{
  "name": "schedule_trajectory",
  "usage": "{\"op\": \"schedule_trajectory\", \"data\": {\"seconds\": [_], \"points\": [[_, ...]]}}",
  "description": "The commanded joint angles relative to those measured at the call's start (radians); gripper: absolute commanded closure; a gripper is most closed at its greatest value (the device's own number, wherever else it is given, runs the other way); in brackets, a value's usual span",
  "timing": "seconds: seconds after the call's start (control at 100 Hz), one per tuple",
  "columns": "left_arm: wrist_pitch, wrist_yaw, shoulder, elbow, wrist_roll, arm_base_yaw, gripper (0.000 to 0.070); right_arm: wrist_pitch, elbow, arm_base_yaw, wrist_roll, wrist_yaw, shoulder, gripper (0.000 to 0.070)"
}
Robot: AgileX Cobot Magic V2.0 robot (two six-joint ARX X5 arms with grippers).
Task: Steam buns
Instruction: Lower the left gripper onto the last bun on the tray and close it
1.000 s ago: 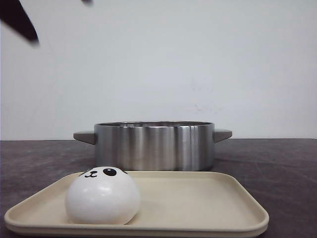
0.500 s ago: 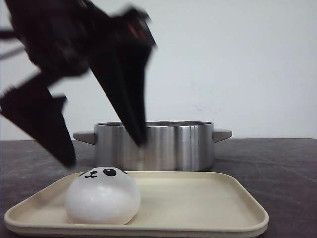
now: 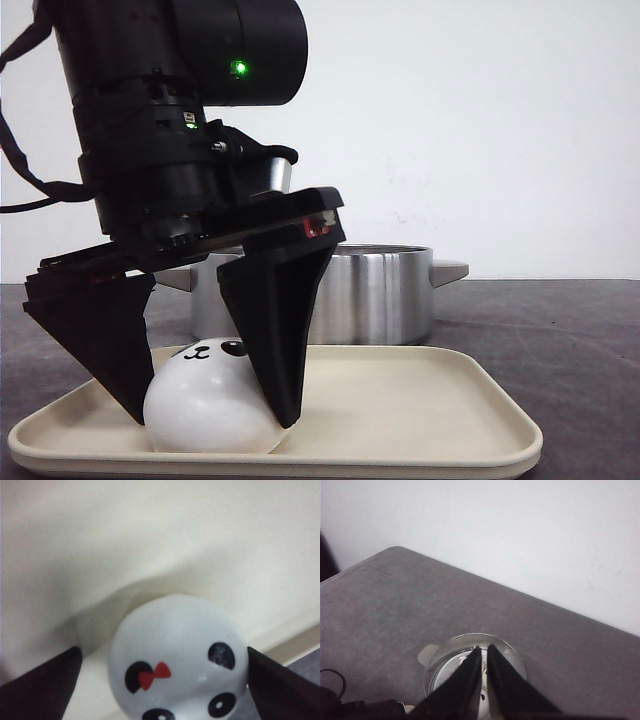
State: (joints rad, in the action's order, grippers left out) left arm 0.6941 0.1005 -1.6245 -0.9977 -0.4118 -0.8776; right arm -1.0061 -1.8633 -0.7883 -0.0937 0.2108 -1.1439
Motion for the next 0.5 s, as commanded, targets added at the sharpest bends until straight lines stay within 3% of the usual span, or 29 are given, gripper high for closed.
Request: {"op": "schedule_trajectory", "data": {"seconds": [0.0, 0.06, 0.16, 0.24, 0.49], "points": [[-0.002, -0.003, -0.031, -0.009, -0.013, -0.011, 0.0080, 0.006, -0.018, -0.009, -0.002, -0.001, -0.010, 0.0688], [0.004, -0.004, -0.031, -0.009, -0.012, -0.011, 0.0179, 0.006, -0.018, -0.009, -0.004, -0.001, -0.010, 0.0688], [0.012, -0.003, -0.031, -0.009, -0.005, -0.013, 0.0447, 0.002, -0.018, -0.009, -0.004, -0.001, -0.010, 0.0688], [0.012, -0.003, -0.031, -0.009, 0.011, -0.013, 0.0700, 0.002, -0.018, -0.009, -0.005, -0.001, -0.010, 0.0688], [0.069, 0.009, 0.046, -0.045, 0.063, -0.019, 0.0696, -0.002, -0.018, -0.009, -0.011, -0.001, -0.010, 0.0688]]}}
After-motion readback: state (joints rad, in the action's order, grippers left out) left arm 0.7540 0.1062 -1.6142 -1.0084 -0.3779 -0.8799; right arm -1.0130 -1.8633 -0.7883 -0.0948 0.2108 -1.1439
